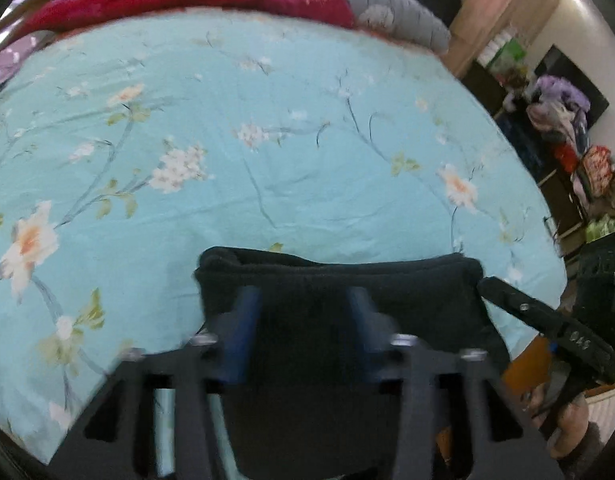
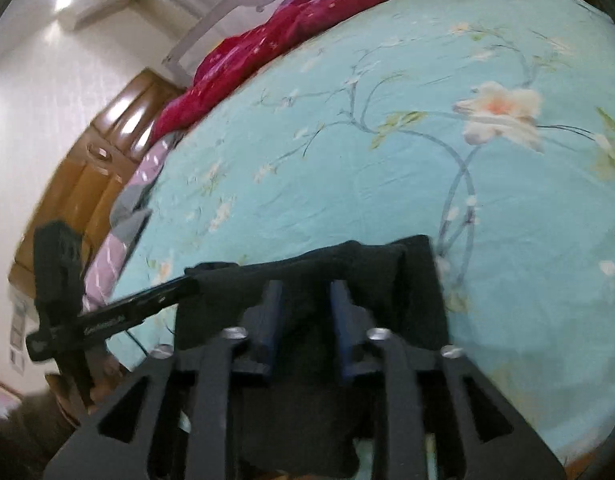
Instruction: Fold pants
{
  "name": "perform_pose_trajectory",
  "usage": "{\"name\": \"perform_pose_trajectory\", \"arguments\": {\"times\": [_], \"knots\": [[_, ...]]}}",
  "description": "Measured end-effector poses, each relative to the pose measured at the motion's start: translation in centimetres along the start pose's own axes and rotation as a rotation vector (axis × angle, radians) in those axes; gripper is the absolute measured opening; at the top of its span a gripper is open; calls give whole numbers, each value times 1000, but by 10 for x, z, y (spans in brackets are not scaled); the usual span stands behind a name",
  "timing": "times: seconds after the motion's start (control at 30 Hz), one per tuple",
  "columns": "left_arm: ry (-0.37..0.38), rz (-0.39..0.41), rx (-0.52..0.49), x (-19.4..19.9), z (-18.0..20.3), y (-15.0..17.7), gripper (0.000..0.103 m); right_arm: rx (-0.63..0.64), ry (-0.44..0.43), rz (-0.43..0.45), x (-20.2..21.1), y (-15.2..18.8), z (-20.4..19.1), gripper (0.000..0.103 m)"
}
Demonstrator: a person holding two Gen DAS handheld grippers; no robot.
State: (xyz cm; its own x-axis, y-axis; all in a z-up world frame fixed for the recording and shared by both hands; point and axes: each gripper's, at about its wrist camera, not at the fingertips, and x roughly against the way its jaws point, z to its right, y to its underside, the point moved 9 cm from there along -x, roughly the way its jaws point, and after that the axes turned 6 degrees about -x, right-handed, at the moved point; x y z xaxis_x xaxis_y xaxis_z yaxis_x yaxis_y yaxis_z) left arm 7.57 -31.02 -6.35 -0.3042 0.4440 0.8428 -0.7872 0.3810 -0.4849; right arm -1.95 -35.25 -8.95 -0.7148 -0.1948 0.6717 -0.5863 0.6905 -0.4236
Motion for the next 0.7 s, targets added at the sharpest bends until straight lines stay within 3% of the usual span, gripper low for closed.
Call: {"name": "perform_pose_trajectory", "arguments": {"times": [0.07, 0.33, 0.47, 0.7], "knots": [[-21, 48, 12, 11, -1, 2, 71, -18, 17, 36, 11, -2, 4, 71], [-75, 51, 35, 25, -10, 17, 74, -55, 93, -23, 11, 15, 5, 73], [-93, 44, 53, 26, -17, 22, 74, -49, 122, -39, 9, 20, 2, 81], [-140, 49, 65, 29, -27, 22, 76, -44, 158, -62, 11, 18, 3, 86]]}}
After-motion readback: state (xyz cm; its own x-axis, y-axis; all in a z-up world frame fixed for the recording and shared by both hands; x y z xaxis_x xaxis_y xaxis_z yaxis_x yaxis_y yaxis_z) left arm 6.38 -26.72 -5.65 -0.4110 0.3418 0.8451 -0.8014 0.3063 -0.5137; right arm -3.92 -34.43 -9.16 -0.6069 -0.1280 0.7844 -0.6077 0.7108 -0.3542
